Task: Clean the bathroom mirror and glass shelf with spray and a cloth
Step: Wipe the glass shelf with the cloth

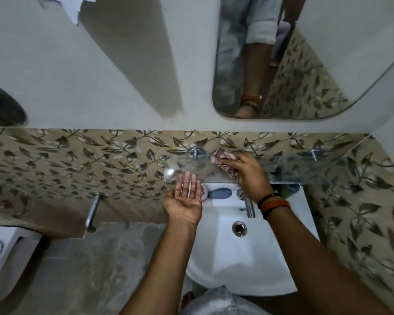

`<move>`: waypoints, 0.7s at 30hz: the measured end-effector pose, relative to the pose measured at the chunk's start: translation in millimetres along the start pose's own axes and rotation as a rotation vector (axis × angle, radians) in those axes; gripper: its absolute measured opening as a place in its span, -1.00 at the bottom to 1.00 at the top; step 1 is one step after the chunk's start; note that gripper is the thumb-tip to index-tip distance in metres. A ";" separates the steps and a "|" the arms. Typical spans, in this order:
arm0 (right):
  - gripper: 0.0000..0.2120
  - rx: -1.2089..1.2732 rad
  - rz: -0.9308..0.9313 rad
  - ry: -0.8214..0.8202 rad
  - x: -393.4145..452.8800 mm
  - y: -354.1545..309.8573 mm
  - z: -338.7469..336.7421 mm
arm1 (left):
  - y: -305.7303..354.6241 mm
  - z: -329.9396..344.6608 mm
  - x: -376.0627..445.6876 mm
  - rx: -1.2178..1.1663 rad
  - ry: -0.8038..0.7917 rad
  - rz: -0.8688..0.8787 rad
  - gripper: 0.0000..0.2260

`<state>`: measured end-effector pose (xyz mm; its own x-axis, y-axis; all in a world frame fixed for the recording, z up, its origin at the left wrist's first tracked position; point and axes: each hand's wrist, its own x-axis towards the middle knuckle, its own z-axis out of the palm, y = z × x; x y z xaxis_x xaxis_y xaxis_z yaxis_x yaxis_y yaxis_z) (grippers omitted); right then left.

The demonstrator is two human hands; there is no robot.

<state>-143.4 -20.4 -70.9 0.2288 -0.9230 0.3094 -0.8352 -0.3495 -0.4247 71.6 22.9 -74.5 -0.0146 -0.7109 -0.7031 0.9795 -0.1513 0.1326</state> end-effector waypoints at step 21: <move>-0.61 -0.100 0.603 0.365 -93.7 153.2 -128.9 | -92.7 3.3 -13.8 0.130 -0.023 -0.143 -0.46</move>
<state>-357.3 33.3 -55.3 -0.4550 -0.8318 0.3180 -0.8093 0.2373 -0.5373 -19.7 44.4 -74.8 -0.1577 -0.6914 -0.7050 0.9330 -0.3382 0.1229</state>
